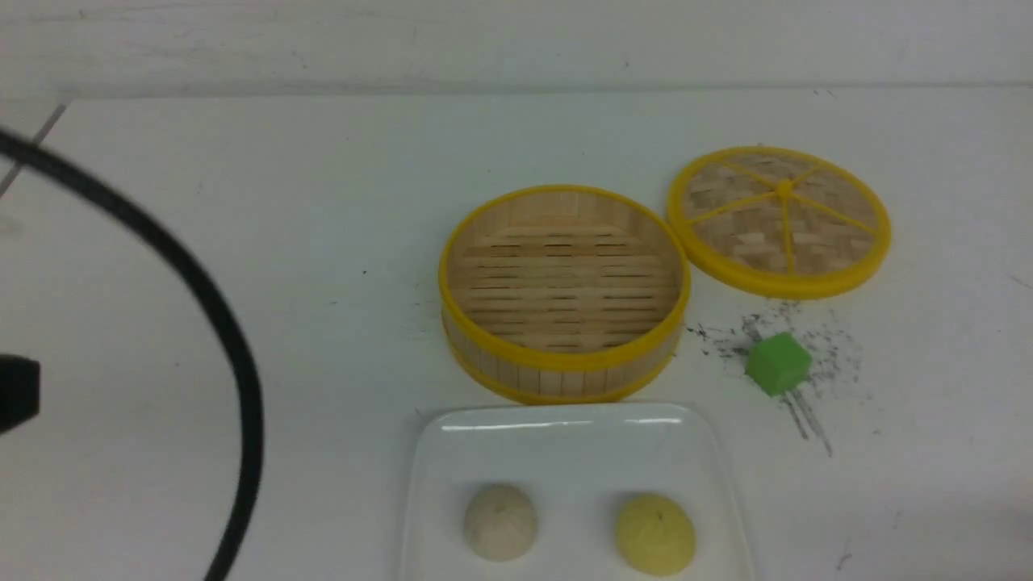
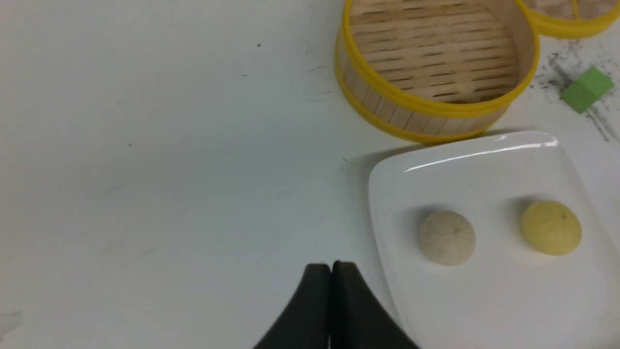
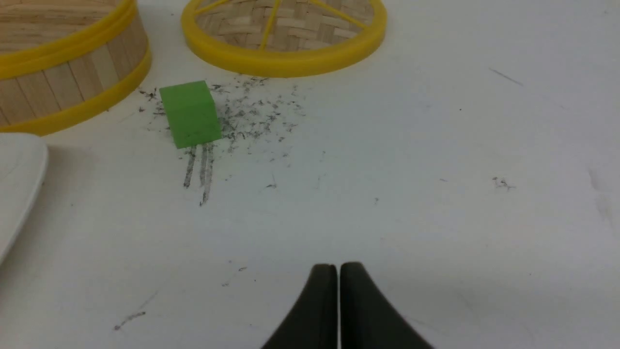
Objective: Put the steamed buns into the plate on the white tablecloth.
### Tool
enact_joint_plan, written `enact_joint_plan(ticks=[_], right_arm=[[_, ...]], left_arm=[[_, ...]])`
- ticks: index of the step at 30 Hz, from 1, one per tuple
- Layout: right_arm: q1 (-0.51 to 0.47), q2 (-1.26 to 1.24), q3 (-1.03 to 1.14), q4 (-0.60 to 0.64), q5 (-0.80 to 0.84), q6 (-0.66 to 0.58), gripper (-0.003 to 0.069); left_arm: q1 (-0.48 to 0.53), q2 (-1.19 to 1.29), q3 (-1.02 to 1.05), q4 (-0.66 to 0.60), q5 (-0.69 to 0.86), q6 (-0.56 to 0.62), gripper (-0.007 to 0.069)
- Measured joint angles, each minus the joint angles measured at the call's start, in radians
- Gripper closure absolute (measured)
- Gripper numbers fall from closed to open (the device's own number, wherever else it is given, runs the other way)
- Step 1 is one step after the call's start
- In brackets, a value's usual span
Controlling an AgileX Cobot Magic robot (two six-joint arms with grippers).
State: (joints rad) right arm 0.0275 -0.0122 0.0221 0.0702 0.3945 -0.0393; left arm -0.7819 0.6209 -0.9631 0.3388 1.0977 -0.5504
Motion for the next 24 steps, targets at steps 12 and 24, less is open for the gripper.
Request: enact_joint_plan(ticks=[12,24], right_arm=[[0.0,0.0,-0.001,-0.002,0.002,0.0,0.0608],[0.0,0.0,-0.001,-0.005,0.003,0.0,0.0597]], left_arm=[[0.0,-0.119,0.606,-0.007,-1.213,-0.237,0.0606],[0.0,-0.089,0.735,0.007,-1.451,-0.252,0.0594]])
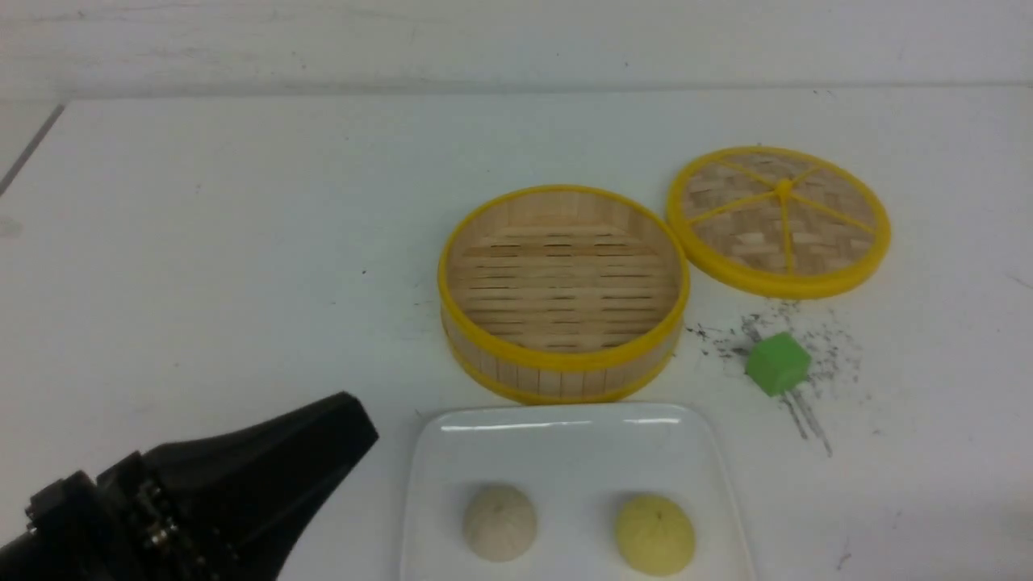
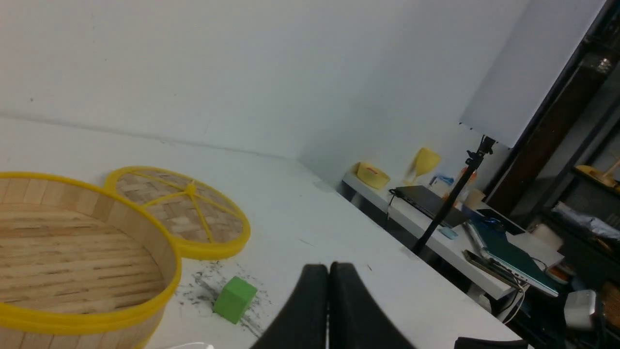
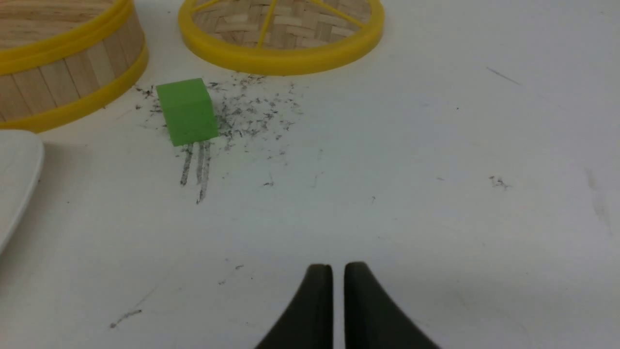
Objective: Put the steamed buns into the plate on the white tablecloth.
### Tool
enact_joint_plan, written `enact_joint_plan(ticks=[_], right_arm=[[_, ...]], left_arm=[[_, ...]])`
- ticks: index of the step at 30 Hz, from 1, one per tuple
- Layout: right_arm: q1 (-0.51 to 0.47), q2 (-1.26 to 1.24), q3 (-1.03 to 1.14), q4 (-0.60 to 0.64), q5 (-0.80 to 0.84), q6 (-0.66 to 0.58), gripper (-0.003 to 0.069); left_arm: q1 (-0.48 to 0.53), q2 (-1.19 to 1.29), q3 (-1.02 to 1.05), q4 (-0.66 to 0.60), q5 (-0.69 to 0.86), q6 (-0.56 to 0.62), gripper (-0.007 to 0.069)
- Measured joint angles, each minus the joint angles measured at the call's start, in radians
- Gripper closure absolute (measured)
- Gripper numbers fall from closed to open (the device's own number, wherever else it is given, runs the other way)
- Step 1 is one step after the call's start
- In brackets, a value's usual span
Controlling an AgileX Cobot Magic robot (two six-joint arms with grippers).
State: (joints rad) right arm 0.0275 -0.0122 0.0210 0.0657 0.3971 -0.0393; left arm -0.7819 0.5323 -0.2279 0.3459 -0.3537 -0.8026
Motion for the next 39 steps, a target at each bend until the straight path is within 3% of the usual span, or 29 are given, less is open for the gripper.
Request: enact_joint_plan(ticks=[4,12,15,20,24,29,32,35,39], right_arm=[[0.0,0.0,0.0,0.0,0.0,0.0,0.0591],[0.0,0.0,0.0,0.0,0.0,0.0,0.0578],[0.0,0.0,0.0,0.0,0.0,0.0,0.0575],[0.0,0.0,0.0,0.0,0.0,0.0,0.0573],[0.0,0.0,0.0,0.0,0.0,0.0,0.0568],[0.0,0.0,0.0,-0.001,0.0,0.0,0.0561],[0.0,0.0,0.0,-0.001,0.0,0.0,0.0558],[0.0,0.0,0.0,-0.001,0.0,0.0,0.0555],[0.0,0.0,0.0,-0.001,0.0,0.0,0.055]], left_arm=[[0.0,0.0,0.0,0.0,0.09,0.0,0.059],[0.0,0.0,0.0,0.0,0.476,0.0,0.0587],[0.0,0.0,0.0,0.006,0.552,0.0,0.0584],[0.0,-0.003,0.001,0.032,0.549,0.008,0.0578],[0.036,-0.045,0.001,-0.021,0.532,0.126,0.0573],[0.239,-0.159,0.028,-0.28,0.52,0.545,0.057],[0.378,-0.242,0.089,-0.371,0.521,0.761,0.0566],[0.505,-0.37,0.155,-0.411,0.543,0.849,0.056],[0.646,-0.491,0.211,-0.378,0.603,0.823,0.0556]])
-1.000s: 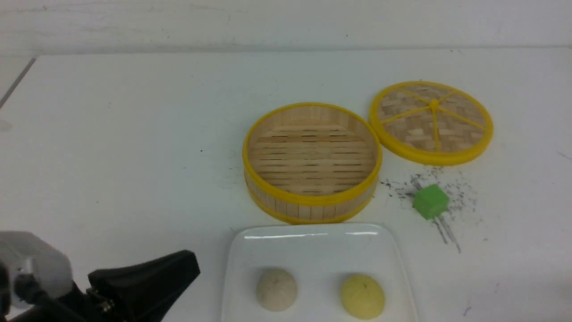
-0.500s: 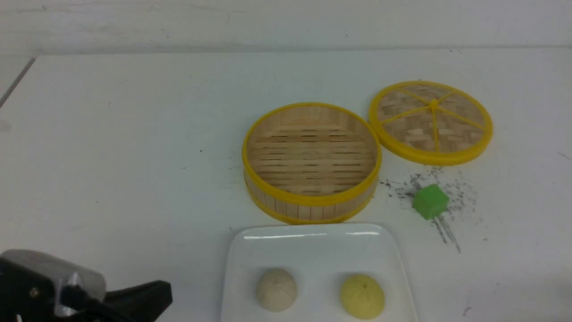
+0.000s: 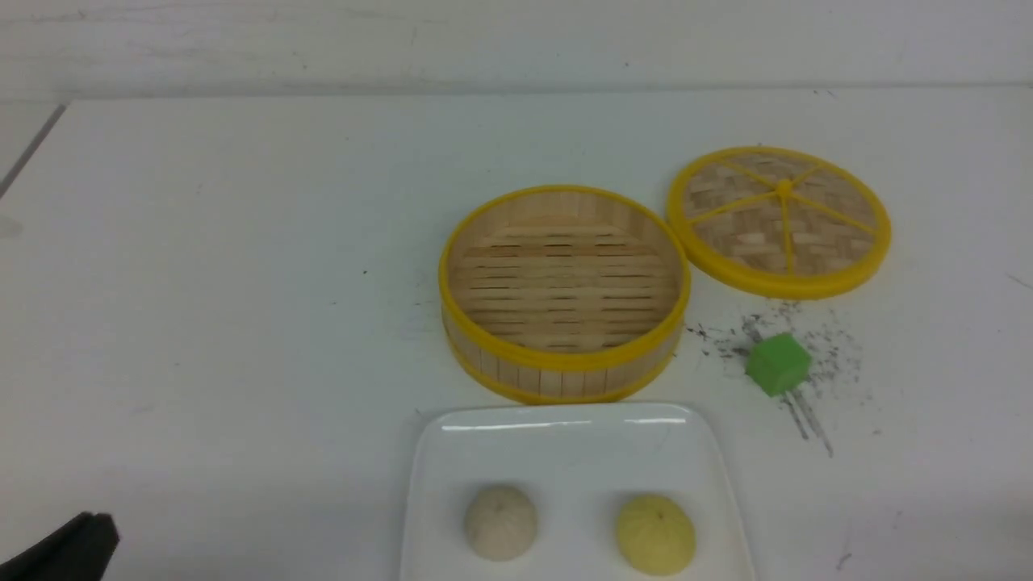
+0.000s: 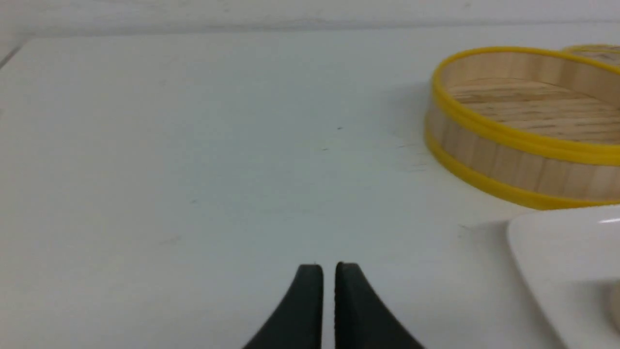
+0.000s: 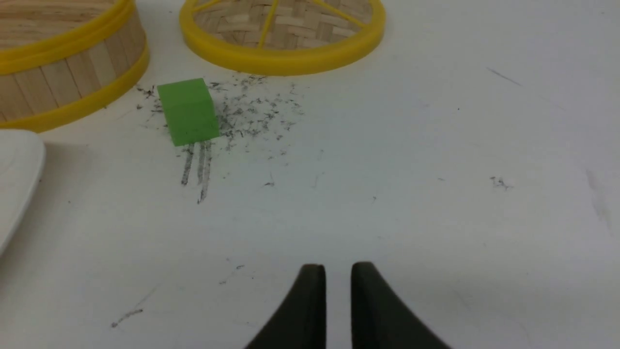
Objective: Put the steamed buns into the plate on the white tablecloth.
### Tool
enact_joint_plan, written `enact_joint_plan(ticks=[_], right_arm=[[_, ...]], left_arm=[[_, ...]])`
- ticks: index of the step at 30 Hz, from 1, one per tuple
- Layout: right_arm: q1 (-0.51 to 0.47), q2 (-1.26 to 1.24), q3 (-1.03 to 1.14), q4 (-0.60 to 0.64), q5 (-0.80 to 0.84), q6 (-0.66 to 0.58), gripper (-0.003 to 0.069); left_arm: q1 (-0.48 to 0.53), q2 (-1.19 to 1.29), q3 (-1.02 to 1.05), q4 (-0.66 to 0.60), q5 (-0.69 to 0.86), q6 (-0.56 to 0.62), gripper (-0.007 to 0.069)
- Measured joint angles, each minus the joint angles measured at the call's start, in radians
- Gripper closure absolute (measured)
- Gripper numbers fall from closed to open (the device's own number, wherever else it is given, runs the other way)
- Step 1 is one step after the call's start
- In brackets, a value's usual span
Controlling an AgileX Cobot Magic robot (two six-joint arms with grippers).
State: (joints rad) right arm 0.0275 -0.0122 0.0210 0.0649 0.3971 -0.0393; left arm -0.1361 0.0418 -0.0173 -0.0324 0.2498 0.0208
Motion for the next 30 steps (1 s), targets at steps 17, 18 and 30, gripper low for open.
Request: enact_joint_plan(ticks=[17,18,30], right_arm=[[0.0,0.0,0.0,0.0,0.0,-0.002,0.0529],[0.0,0.0,0.0,0.0,0.0,-0.002,0.0528],[0.0,0.0,0.0,0.0,0.0,-0.003,0.052]], left_arm=[[0.149,-0.054,0.045,0.099,0.11,-0.128,0.0539],[0.149,-0.054,0.045,0.099,0.111,-0.128,0.0539],[0.149,-0.054,0.044,0.1,0.114,-0.128,0.0536]])
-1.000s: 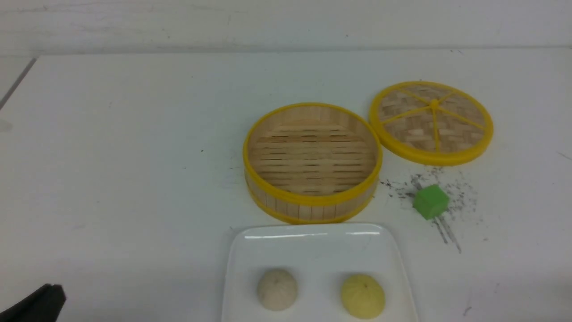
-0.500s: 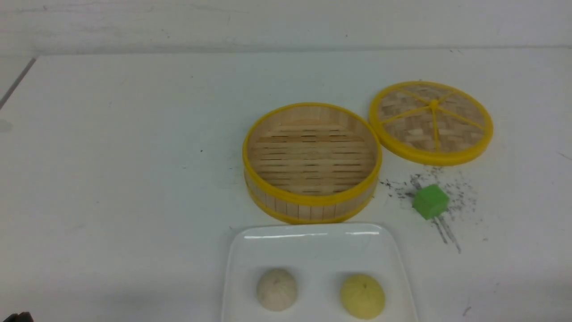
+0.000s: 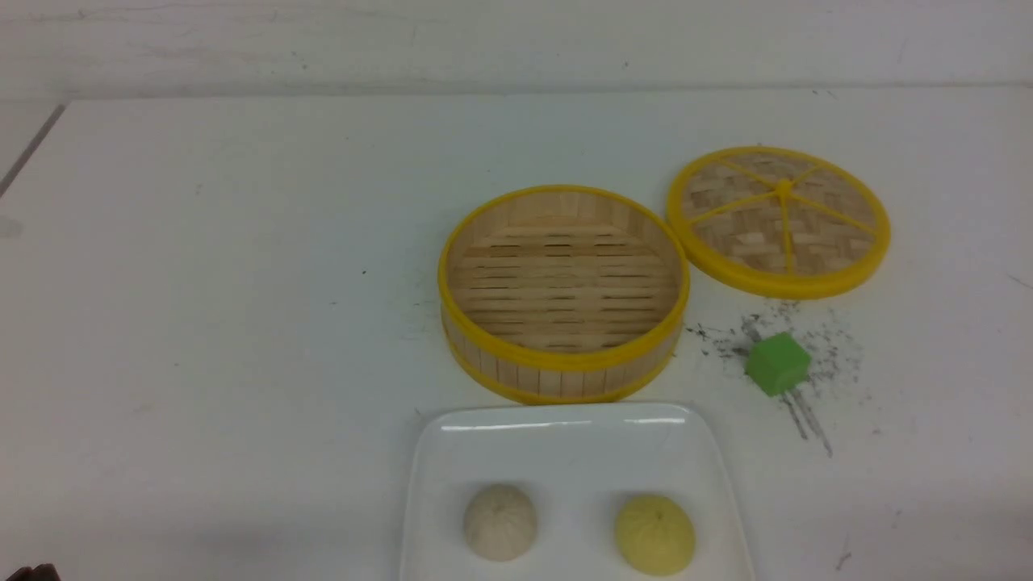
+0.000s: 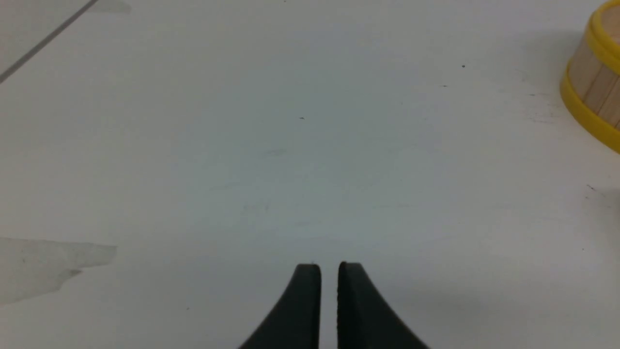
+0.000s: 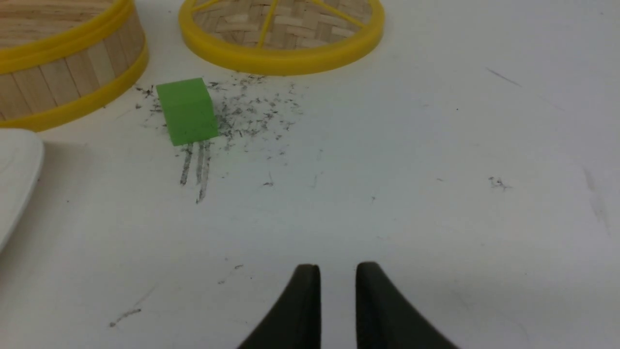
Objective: Put the steamed buns into the plate on the white tablecloth.
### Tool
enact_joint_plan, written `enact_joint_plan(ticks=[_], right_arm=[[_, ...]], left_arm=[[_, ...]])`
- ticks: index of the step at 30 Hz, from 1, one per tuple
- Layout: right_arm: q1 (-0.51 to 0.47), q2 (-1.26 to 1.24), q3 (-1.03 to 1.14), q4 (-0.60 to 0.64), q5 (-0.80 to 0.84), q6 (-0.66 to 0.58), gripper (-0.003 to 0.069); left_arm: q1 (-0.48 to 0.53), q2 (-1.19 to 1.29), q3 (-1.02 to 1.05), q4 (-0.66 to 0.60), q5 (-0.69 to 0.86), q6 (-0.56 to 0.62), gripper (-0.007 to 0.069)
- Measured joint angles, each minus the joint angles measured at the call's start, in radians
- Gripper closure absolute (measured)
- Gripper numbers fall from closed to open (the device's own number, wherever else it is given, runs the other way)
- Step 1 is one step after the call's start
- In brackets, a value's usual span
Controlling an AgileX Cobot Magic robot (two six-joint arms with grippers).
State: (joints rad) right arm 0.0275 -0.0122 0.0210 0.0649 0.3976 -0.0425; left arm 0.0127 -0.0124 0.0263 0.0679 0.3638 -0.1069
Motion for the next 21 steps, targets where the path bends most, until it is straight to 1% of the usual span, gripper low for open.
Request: enact_joint_plan(ticks=[21], right_arm=[[0.0,0.0,0.0,0.0,0.0,0.0,0.0496]], left_arm=[[0.0,0.0,0.0,0.0,0.001,0.0,0.0527]])
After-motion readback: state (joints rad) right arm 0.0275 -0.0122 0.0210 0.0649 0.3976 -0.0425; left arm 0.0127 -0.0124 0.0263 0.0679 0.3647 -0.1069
